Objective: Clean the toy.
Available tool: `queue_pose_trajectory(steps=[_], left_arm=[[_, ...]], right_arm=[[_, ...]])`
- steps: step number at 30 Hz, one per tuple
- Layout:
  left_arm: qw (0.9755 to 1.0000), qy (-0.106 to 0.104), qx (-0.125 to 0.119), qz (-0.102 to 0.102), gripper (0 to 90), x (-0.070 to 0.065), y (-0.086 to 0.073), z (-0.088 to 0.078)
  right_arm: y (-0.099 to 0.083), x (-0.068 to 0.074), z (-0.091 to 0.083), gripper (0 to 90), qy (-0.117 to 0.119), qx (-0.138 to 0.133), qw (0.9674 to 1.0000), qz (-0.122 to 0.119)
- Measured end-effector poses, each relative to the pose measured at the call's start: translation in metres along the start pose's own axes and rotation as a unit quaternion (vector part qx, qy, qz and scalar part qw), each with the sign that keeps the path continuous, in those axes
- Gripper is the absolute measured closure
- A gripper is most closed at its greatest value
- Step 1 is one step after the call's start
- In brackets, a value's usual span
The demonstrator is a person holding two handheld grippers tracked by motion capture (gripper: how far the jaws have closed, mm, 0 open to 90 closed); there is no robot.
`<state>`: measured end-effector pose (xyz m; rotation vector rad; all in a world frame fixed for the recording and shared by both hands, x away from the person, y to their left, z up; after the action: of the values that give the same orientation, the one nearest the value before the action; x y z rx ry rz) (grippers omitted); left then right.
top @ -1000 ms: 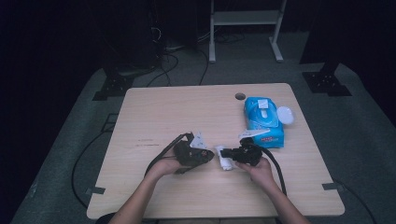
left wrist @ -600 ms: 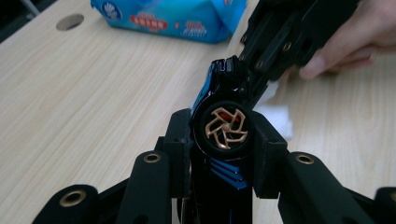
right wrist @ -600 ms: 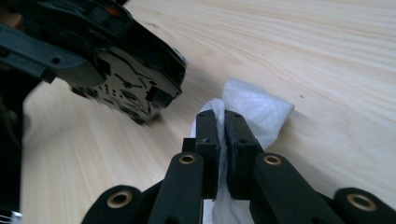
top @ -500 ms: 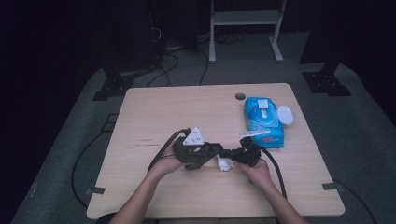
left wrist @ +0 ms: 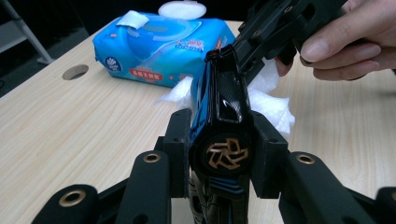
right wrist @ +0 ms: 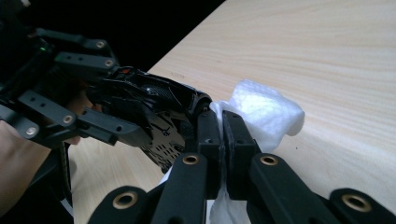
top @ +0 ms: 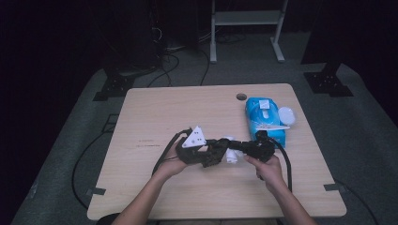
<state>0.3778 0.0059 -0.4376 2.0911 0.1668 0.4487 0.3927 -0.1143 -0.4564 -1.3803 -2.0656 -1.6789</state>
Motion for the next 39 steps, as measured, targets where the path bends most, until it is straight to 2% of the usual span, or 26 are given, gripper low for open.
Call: queue_pose_trajectory(steps=[4,5,6,7,9,11,14,15,16,19,22,24,25,27,28,31,32,34,35,37,39], left_arm=[[1.0000,0.002,0.005,0.005,65.0,-0.001,-0.003,0.001],[1.0000,-0.001,-0.001,0.004,65.0,-0.002,-0.002,0.002],[0.9999,-0.002,0.008,0.007,64.9,-0.003,-0.004,0.003],[0.9998,0.000,0.013,0.013,65.0,-0.003,-0.005,0.004],[0.9996,0.002,0.023,0.015,64.7,-0.003,-0.012,0.006],[0.9995,0.000,0.032,0.006,65.0,-0.003,-0.021,0.008],[0.9985,-0.001,0.055,0.005,65.5,-0.005,-0.036,0.012],[0.9983,-0.001,0.058,0.003,65.5,-0.004,-0.040,0.013],[0.9981,-0.005,0.061,-0.006,65.5,-0.004,-0.045,0.015],[0.9967,-0.012,0.079,-0.011,65.3,-0.003,-0.057,0.017],[0.9956,-0.019,0.091,-0.009,65.1,-0.003,-0.063,0.019],[0.9953,-0.024,0.094,-0.011,65.0,-0.003,-0.065,0.019],[0.9951,-0.027,0.094,-0.014,65.0,-0.003,-0.066,0.019],[0.9947,-0.034,0.095,-0.019,64.9,-0.002,-0.068,0.018],[0.9944,-0.032,0.099,-0.019,64.9,-0.002,-0.069,0.017],[0.9945,-0.033,0.098,-0.019,64.9,-0.002,-0.070,0.017],[0.9945,-0.033,0.098,-0.019,64.9,-0.002,-0.070,0.017],[0.9946,-0.035,0.096,-0.020,64.7,-0.001,-0.069,0.018],[0.9945,-0.035,0.094,-0.028,63.9,-0.001,-0.068,0.019],[0.9942,-0.036,0.094,-0.036,59.6,-0.001,-0.066,0.022],[0.9947,-0.038,0.093,-0.025,58.3,-0.001,-0.062,0.027]], right_arm=[[0.003,0.008,-0.002,87.0,0.013,-0.003,0.9999,-0.003],[0.003,0.015,-0.001,87.1,0.020,-0.002,0.9997,-0.012],[0.003,0.021,0.001,87.0,0.036,0.004,0.9992,-0.018],[0.003,0.024,0.002,87.0,0.026,0.002,0.9993,-0.026],[0.003,0.027,0.005,87.0,0.004,0.007,0.9983,-0.058],[0.002,0.030,0.009,87.0,0.012,0.008,0.9984,-0.055],[-0.005,0.029,0.019,86.8,-0.008,0.023,0.9969,-0.075],[-0.006,0.026,0.023,86.8,-0.021,0.028,0.9953,-0.090],[-0.007,0.024,0.025,86.8,-0.024,0.031,0.9950,-0.092],[-0.009,0.015,0.029,86.7,-0.036,0.039,0.9940,-0.096],[-0.011,0.015,0.034,86.7,-0.035,0.043,0.9935,-0.100],[-0.015,0.017,0.039,86.7,-0.039,0.051,0.9914,-0.115],[-0.018,0.017,0.042,86.7,-0.047,0.058,0.9887,-0.130],[-0.020,0.017,0.045,86.6,-0.053,0.062,0.9868,-0.140],[-0.020,0.016,0.045,86.6,-0.055,0.061,0.9867,-0.140],[-0.013,0.007,0.038,86.6,-0.092,0.052,0.9830,-0.150],[-0.012,0.004,0.036,86.6,-0.097,0.050,0.9833,-0.145],[-0.010,-0.002,0.032,86.6,-0.096,0.045,0.9856,-0.131],[-0.010,-0.003,0.032,86.6,-0.093,0.043,0.9866,-0.127],[-0.011,-0.001,0.033,86.6,-0.095,0.041,0.9862,-0.129],[-0.013,0.004,0.037,86.6,-0.086,0.047,0.9866,-0.131]])
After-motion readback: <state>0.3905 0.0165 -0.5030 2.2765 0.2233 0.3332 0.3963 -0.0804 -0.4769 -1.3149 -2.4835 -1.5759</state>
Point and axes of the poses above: each handheld gripper's, and its own axes: z roughly forward along the jaws, y roughly out of its top, x roughly to its left, the point moved 9 cm from there along z, roughly forward along the jaws, and after that the axes turned 8 degrees about z, right-handed, at the moved point
